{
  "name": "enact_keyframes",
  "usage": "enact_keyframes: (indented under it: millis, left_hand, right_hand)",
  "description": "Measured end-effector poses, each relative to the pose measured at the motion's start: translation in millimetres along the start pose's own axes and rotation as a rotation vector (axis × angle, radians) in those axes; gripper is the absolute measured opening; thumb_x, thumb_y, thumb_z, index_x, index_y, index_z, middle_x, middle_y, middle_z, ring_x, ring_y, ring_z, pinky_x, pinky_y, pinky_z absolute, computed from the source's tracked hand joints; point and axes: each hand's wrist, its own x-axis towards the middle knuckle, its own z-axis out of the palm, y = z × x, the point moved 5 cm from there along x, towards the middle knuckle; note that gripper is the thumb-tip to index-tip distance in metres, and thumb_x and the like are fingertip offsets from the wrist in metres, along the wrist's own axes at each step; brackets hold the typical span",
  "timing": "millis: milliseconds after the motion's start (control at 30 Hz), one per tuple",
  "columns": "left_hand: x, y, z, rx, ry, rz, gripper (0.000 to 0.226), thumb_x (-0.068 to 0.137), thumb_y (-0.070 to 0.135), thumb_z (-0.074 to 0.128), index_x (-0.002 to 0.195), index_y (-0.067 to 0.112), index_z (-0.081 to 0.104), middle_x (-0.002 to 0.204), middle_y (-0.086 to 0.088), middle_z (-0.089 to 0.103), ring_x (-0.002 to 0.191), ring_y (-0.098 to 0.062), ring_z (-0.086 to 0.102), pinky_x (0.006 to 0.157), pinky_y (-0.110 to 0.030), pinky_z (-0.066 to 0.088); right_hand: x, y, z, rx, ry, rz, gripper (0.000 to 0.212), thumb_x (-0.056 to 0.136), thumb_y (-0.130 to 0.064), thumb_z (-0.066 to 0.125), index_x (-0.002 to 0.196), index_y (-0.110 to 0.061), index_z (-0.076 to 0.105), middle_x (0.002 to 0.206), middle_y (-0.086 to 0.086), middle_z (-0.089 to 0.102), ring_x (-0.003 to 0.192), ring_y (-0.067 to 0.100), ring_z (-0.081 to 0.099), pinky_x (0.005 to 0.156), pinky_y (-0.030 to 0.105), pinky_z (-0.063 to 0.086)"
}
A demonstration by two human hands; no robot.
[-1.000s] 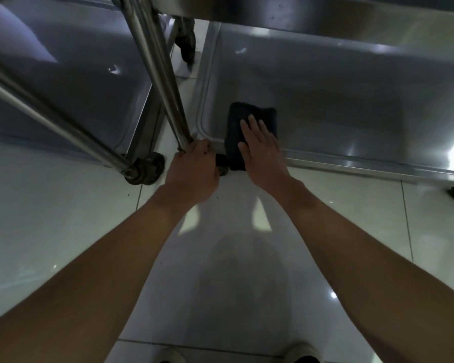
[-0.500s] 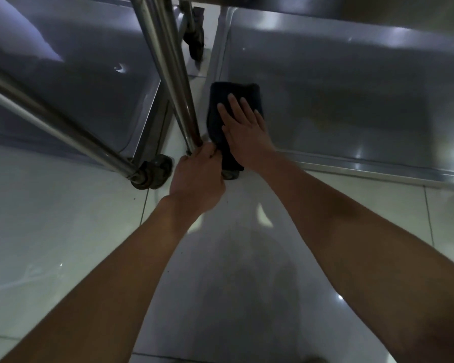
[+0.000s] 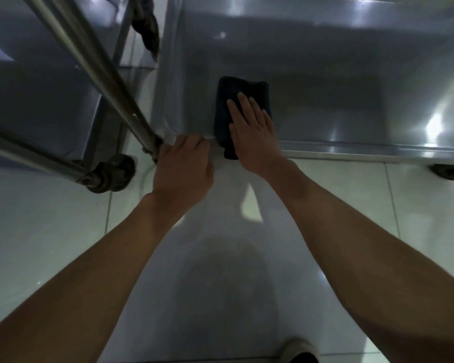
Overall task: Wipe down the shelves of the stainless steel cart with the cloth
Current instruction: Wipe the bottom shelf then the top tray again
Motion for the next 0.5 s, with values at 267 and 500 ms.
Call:
enact_keyframes:
  millis: [267,500]
  left_hand:
    - [41,99,25,0.019,-0.137,0.131,0.044,0.090,0.027,0.052,0.133,0.019,0.058,0.143,-0.009,0.044,0.134,-0.029,0.038,0.105,-0.056,0.039]
    - [63,127,38,-0.002,-0.143,0.066,0.035,0.087,0.032,0.052,0.116,0.021,0.069,0.131,-0.006,0.052,0.125,-0.031,0.045,0.099,-0.058,0.044]
  right_hand:
    - [-42,118,-30,-0.002,0.059,0.128,0.053,0.108,-0.028,0.027,0.159,-0.014,0.022,0.166,0.012,0.015,0.153,0.031,0.014,0.122,0.048,0.017]
    - [-83,206,-59,-0.034,0.080,0.293,0.052,0.110,-0.027,0.024,0.160,-0.016,0.014,0.168,0.011,0.007,0.154,0.027,0.007,0.125,0.045,0.011]
